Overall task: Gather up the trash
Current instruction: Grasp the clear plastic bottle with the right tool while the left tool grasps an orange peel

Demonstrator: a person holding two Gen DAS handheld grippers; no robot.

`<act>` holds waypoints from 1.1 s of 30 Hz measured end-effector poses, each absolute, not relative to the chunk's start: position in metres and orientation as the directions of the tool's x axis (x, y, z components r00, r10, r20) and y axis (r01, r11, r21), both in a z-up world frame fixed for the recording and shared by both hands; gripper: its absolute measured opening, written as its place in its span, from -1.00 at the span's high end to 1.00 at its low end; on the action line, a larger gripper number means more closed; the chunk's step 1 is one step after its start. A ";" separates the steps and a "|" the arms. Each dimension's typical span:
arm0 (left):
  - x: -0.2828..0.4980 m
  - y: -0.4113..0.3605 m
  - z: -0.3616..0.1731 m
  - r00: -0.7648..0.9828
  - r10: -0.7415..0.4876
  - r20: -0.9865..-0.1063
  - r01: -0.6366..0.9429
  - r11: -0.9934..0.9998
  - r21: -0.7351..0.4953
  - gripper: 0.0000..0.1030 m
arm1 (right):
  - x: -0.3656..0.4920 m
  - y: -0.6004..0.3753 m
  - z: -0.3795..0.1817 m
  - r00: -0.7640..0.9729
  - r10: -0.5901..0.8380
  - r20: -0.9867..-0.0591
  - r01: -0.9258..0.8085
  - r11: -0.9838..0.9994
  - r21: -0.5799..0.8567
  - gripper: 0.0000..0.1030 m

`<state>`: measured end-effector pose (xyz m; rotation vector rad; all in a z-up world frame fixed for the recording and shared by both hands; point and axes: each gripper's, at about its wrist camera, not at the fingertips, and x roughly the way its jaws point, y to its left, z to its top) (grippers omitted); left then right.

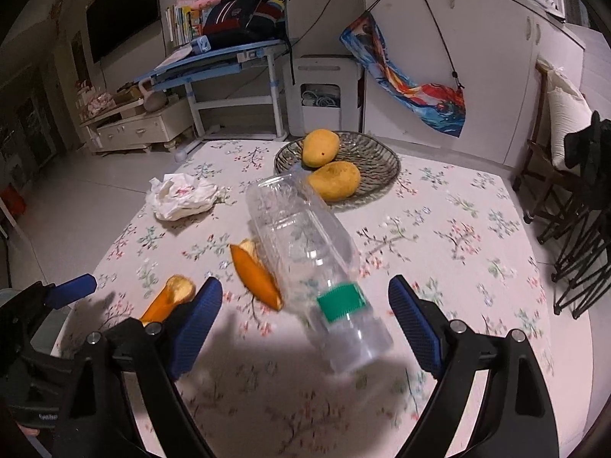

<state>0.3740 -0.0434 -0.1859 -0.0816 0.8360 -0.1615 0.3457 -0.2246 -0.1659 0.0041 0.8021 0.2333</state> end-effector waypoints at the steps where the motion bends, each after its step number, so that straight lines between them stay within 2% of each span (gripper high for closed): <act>1: 0.377 -0.044 -0.186 0.657 -0.179 -0.732 0.112 0.984 -0.140 -0.80 | 0.349 -0.224 -0.168 0.668 0.210 -0.714 -0.207 0.974 0.092 -0.66; 12: 0.398 -0.052 -0.194 0.637 -0.193 -0.746 0.141 0.981 -0.133 -0.65 | 0.379 -0.215 -0.184 0.631 0.213 -0.746 -0.235 0.969 0.078 -0.64; 23: 0.404 -0.054 -0.204 0.632 -0.165 -0.757 0.136 0.986 -0.101 -0.58 | 0.383 -0.222 -0.193 0.606 0.214 -0.766 -0.227 0.970 0.091 -0.30; 28: 0.406 -0.056 -0.206 0.633 -0.167 -0.756 0.142 0.985 -0.099 -0.53 | 0.383 -0.219 -0.193 0.605 0.224 -0.764 -0.235 0.967 0.098 -0.27; 30: 0.406 -0.060 -0.207 0.630 -0.171 -0.758 0.160 0.983 -0.089 -0.43 | 0.383 -0.220 -0.193 0.607 0.235 -0.759 -0.236 0.966 0.110 -0.26; 33: 0.408 -0.067 -0.208 0.611 -0.182 -0.770 0.189 0.979 -0.081 -0.12 | 0.382 -0.222 -0.192 0.604 0.251 -0.757 -0.237 0.963 0.130 -0.24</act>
